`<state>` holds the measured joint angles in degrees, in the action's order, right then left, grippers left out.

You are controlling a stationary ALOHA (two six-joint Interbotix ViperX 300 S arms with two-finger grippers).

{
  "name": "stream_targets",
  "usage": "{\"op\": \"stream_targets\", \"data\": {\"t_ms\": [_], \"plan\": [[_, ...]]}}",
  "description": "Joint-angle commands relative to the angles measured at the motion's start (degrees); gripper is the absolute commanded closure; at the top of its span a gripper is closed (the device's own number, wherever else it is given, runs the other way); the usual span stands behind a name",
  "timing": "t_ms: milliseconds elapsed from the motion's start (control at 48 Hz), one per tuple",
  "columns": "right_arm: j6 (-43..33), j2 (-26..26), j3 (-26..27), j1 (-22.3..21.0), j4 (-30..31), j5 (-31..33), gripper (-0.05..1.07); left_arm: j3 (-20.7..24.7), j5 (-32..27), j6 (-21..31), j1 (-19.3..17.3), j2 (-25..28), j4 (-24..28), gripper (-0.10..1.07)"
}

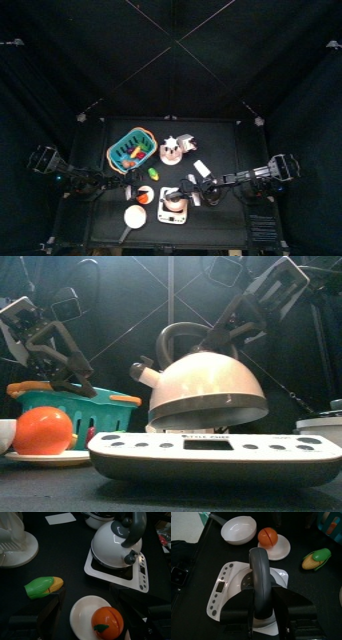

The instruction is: Grab kettle and place onto stove

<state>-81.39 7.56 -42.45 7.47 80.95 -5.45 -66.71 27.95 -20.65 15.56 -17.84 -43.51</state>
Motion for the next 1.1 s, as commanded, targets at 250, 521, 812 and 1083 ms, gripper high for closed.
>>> {"op": "stream_targets", "data": {"t_ms": [250, 521, 812, 1083], "plan": [[0.00, -0.26, 2.20, 0.26, -0.26, -0.18, 0.45, 0.70, 0.53, -0.09, 0.09, -0.26, 0.09, -0.04], [-0.09, -0.26, 1.93, 0.44, -0.35, -0.18, 0.34, 0.79, 0.53, -0.09, 0.09, -0.26, 0.09, -0.04], [0.00, -0.09, 2.46, 0.88, 0.00, -0.18, 0.17, 0.79, 0.53, -0.09, 0.09, -0.26, 0.00, -0.04], [0.09, 2.55, 2.20, 2.02, 0.35, -0.18, 0.17, 0.97, 0.53, -0.09, 0.09, -0.18, 0.18, -0.04]]}}
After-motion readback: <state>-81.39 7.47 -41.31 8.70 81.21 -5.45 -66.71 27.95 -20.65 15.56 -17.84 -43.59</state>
